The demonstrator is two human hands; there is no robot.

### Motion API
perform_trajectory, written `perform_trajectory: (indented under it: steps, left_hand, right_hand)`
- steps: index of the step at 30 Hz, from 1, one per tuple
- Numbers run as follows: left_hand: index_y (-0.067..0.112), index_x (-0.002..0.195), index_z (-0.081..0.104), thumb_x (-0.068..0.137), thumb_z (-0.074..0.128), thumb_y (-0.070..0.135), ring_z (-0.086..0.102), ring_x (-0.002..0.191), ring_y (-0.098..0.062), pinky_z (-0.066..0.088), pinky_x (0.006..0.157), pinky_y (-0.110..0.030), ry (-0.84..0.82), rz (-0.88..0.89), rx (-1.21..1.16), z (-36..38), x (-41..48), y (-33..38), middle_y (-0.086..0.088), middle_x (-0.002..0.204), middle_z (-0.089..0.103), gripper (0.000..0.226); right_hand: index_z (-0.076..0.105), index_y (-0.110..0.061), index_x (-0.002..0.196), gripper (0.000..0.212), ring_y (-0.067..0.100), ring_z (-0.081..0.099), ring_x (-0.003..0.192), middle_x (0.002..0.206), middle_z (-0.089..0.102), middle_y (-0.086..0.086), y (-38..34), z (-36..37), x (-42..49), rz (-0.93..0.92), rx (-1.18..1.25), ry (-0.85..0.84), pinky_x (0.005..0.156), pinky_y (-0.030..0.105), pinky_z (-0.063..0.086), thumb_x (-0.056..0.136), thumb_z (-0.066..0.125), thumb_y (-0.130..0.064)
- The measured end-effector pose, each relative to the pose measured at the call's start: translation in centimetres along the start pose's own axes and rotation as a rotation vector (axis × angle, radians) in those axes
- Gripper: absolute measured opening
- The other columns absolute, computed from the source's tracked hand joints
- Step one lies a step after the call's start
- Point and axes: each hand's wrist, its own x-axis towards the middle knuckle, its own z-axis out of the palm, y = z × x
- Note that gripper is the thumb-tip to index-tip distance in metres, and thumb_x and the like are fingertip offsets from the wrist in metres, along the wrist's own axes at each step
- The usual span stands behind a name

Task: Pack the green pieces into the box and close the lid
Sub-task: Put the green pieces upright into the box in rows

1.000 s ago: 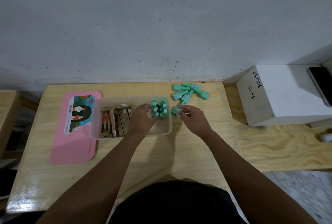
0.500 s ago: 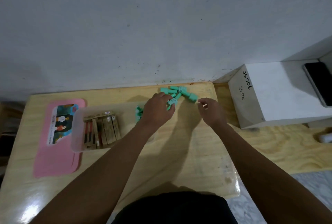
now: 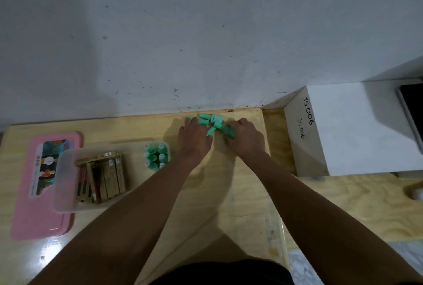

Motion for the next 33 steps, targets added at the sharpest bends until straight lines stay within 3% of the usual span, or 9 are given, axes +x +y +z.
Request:
perform_trajectory:
  steps: [6, 9, 11, 15, 19, 24, 30, 33]
  left_hand:
    - [0.011, 0.112, 0.066, 0.091, 0.053, 0.035, 0.044, 0.120, -0.027, 0.044, 0.089, -0.040, -0.016, -0.079, -0.078, 0.4, 0.3, 0.6, -0.010, 0.121, 0.054, 0.035]
    - [0.012, 0.111, 0.068, 0.089, 0.056, 0.033, 0.046, 0.118, -0.027, 0.046, 0.088, -0.040, -0.023, -0.059, -0.154, -0.1, 0.1, 0.3, -0.009, 0.119, 0.055, 0.033]
    - [0.013, 0.109, 0.068, 0.089, 0.056, 0.033, 0.048, 0.115, -0.026, 0.047, 0.085, -0.039, -0.019, -0.024, -0.217, -0.5, -0.2, -0.1, -0.007, 0.115, 0.055, 0.031]
    - [0.008, 0.098, 0.070, 0.087, 0.063, 0.030, 0.053, 0.083, -0.023, 0.044, 0.070, -0.031, 0.036, 0.012, -0.508, -1.7, -1.5, -1.5, -0.003, 0.089, 0.049, 0.025]
    - [0.009, 0.092, 0.070, 0.085, 0.068, 0.028, 0.048, 0.069, -0.014, 0.036, 0.058, -0.018, 0.072, 0.004, -0.707, -3.5, -3.7, -3.3, 0.001, 0.081, 0.049, 0.020]
    - [0.012, 0.093, 0.070, 0.081, 0.071, 0.031, 0.057, 0.073, -0.014, 0.039, 0.059, -0.015, 0.128, -0.023, -0.804, -5.3, -6.9, -6.4, 0.002, 0.085, 0.061, 0.022]
    - [0.015, 0.092, 0.070, 0.082, 0.071, 0.033, 0.064, 0.076, -0.015, 0.046, 0.059, -0.019, 0.182, -0.018, -0.853, -7.4, -11.3, -10.5, 0.002, 0.086, 0.065, 0.020]
    - [0.017, 0.092, 0.069, 0.083, 0.070, 0.033, 0.063, 0.073, -0.010, 0.043, 0.057, -0.010, 0.217, -0.043, -0.860, -7.7, -13.1, -12.7, 0.003, 0.087, 0.066, 0.019]
  right_hand:
    - [0.059, -0.017, 0.128, 0.041, 0.019, 0.055, 0.097, 0.107, 0.063, 0.003, 0.8, 0.1, -0.5, -0.005, 0.097, 0.068, 0.070, 0.034, 0.051, 0.091, 0.057, -0.035]
    - [0.064, -0.016, 0.115, 0.029, 0.015, 0.058, 0.084, 0.096, 0.066, 0.000, 1.1, 0.2, -1.5, 0.060, 0.326, 0.097, 0.064, 0.030, 0.047, 0.090, 0.060, -0.031]
    - [0.063, -0.018, 0.118, 0.029, 0.013, 0.063, 0.087, 0.099, 0.067, -0.005, 1.2, 0.0, -2.4, 0.103, 0.569, 0.100, 0.067, 0.026, 0.052, 0.091, 0.062, -0.029]
    - [0.057, -0.015, 0.124, 0.038, 0.007, 0.068, 0.094, 0.107, 0.069, -0.003, 0.3, -1.1, -4.8, 0.152, 0.945, 0.105, 0.074, 0.021, 0.056, 0.090, 0.068, -0.027]
    - [0.060, -0.022, 0.103, 0.016, 0.003, 0.071, 0.086, 0.102, 0.071, -0.004, -1.7, -1.8, -7.2, 0.134, 1.130, 0.093, 0.076, 0.027, 0.060, 0.090, 0.069, -0.023]
    - [0.067, -0.019, 0.104, 0.017, 0.005, 0.071, 0.088, 0.101, 0.070, -0.008, -5.0, -1.8, -9.4, 0.048, 1.126, 0.078, 0.078, 0.034, 0.061, 0.088, 0.070, -0.025]
    - [0.066, -0.022, 0.106, 0.021, 0.004, 0.069, 0.091, 0.097, 0.073, -0.009, -9.0, -1.1, -11.3, -0.114, 1.004, 0.059, 0.082, 0.025, 0.058, 0.086, 0.073, -0.025]
    - [0.067, -0.014, 0.107, 0.026, 0.003, 0.070, 0.087, 0.094, 0.074, -0.005, -10.4, -0.4, -12.0, -0.143, 0.945, 0.060, 0.080, 0.021, 0.056, 0.085, 0.074, -0.026]
